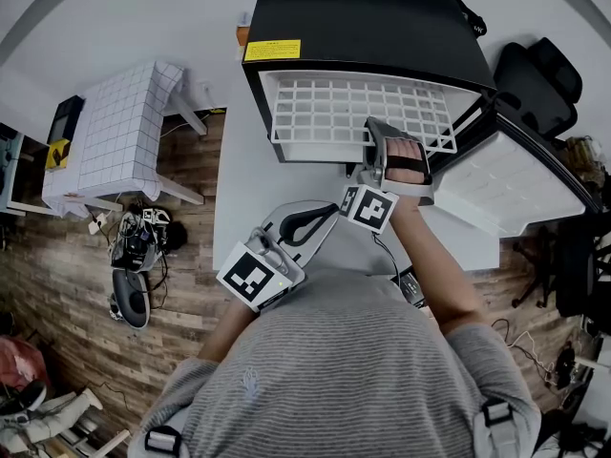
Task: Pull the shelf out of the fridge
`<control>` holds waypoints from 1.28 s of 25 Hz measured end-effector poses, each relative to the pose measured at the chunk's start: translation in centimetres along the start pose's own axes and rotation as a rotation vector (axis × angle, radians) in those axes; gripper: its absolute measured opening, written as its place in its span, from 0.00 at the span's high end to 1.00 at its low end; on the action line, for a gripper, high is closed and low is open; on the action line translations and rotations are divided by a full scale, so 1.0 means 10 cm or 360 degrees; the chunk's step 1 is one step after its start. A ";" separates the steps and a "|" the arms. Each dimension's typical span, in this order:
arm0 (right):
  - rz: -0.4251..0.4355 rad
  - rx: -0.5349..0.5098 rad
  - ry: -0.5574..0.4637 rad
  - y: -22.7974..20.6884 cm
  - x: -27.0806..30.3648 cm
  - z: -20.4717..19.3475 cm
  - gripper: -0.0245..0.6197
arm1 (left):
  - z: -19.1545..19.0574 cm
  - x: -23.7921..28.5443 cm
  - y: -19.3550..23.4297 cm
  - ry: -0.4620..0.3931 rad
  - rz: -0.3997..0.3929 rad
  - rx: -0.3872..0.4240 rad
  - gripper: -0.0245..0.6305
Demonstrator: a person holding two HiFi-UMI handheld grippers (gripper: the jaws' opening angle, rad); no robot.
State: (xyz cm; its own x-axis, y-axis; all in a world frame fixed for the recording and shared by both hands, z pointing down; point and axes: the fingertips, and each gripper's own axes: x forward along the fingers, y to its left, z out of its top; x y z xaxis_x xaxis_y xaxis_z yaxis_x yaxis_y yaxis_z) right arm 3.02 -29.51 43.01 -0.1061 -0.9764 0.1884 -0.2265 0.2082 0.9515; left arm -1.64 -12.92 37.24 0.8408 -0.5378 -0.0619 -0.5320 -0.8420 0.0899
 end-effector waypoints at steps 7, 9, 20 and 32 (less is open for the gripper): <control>-0.0048 -0.0095 0.0012 0.05 -0.11 -0.07 0.90 | -0.03 0.01 0.03 0.0019 -0.0007 0.0001 0.94; -0.0041 -0.0081 0.0008 0.05 -0.12 -0.06 0.90 | -0.06 0.02 0.01 0.0035 -0.0012 -0.0007 0.94; -0.0036 -0.0062 0.0014 0.09 -0.22 -0.07 0.90 | -0.05 0.02 0.02 0.0025 -0.0003 -0.0005 0.94; -0.0023 -0.0057 0.0009 0.07 -0.24 -0.07 0.90 | -0.26 -0.01 0.40 0.0005 0.0251 -0.0481 0.94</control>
State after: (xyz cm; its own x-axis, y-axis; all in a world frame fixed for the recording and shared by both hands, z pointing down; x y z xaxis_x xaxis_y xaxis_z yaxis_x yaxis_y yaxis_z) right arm 3.81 -27.02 43.44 -0.0972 -0.9797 0.1756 -0.1933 0.1917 0.9622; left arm -3.65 -16.13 40.20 0.7509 -0.6601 -0.0204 -0.6023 -0.6972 0.3888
